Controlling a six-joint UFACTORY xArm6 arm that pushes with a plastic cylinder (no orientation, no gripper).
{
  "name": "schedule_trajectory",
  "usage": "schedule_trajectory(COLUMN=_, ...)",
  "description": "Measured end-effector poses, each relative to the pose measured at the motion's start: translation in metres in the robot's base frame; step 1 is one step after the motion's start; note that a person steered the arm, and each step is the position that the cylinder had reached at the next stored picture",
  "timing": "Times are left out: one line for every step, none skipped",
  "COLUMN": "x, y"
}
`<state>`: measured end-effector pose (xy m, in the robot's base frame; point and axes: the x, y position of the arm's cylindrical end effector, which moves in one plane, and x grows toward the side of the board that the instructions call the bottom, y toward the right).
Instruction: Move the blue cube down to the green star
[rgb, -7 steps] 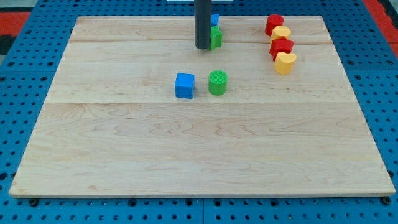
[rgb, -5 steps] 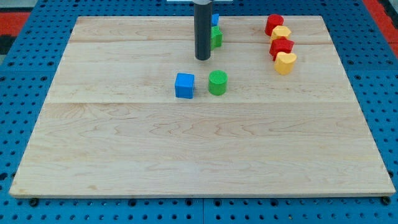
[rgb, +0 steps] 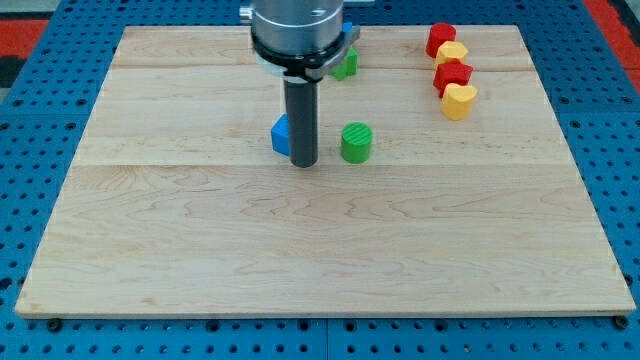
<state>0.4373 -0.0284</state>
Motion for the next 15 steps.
schedule_trajectory(x=-0.005, y=-0.005)
schedule_trajectory(x=-0.009, y=-0.031)
schedule_trajectory(x=-0.018, y=-0.059)
schedule_trajectory(x=-0.031, y=-0.066)
schedule_trajectory(x=-0.04, y=-0.055)
schedule_trajectory(x=-0.051, y=-0.047)
schedule_trajectory(x=-0.055, y=-0.045)
schedule_trajectory(x=-0.055, y=-0.045)
schedule_trajectory(x=-0.056, y=-0.043)
schedule_trajectory(x=-0.059, y=-0.041)
schedule_trajectory(x=-0.059, y=-0.038)
schedule_trajectory(x=-0.059, y=-0.038)
schedule_trajectory(x=-0.06, y=-0.035)
schedule_trajectory(x=-0.066, y=-0.033)
schedule_trajectory(x=-0.066, y=-0.032)
